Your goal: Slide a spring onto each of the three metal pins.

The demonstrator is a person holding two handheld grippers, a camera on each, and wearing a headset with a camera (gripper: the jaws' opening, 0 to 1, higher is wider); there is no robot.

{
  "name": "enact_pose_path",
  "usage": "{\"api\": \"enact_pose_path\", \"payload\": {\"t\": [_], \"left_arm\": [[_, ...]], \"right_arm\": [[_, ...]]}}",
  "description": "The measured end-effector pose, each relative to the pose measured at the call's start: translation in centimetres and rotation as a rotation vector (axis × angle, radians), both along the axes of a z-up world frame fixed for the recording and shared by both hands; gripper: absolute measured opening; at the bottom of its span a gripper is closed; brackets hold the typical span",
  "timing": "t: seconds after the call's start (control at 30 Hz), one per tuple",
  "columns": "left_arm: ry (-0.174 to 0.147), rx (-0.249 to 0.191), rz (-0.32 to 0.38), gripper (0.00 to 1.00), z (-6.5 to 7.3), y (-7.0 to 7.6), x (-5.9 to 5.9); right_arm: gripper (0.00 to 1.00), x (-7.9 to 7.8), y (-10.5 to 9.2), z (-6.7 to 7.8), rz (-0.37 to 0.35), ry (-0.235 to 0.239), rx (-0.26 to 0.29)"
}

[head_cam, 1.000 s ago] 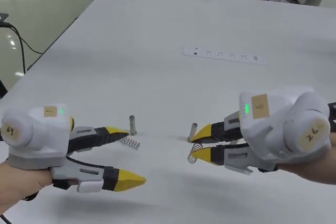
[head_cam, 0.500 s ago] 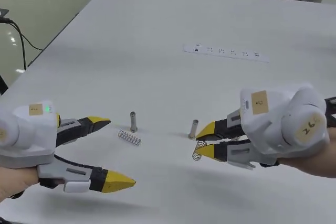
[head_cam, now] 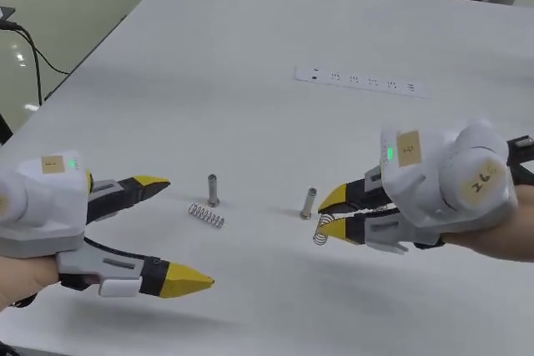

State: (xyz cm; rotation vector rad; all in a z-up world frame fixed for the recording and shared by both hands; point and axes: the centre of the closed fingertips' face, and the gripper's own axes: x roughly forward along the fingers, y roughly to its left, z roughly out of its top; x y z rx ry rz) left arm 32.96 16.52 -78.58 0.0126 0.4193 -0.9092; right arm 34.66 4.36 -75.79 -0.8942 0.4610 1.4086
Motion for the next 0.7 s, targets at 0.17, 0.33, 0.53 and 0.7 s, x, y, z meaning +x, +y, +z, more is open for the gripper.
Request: {"api": "enact_pose_path", "payload": {"t": [0.17,0.33,0.53,0.7], "left_arm": [[0.005,0.003,0.005,0.98,-0.2,0.3,-0.1],[0.005,0.001,0.011,0.98,-0.2,0.6,-0.2],[0.001,-0.002,0.014,0.98,-0.1,0.8,-0.1],[0.0,-0.013,0.017,0.98,0.0,0.8,-0.1]], "right_arm": [[0.07,1.4,0.2,0.5,-0.015,-0.011,0.005],[0.07,3.1,0.4,0.8,-0.035,-0.025,0.003],[0.07,4.8,0.6,1.0,-0.067,-0.025,0.004],[0.07,6.0,1.0,1.2,-0.098,-0.017,0.025]]}}
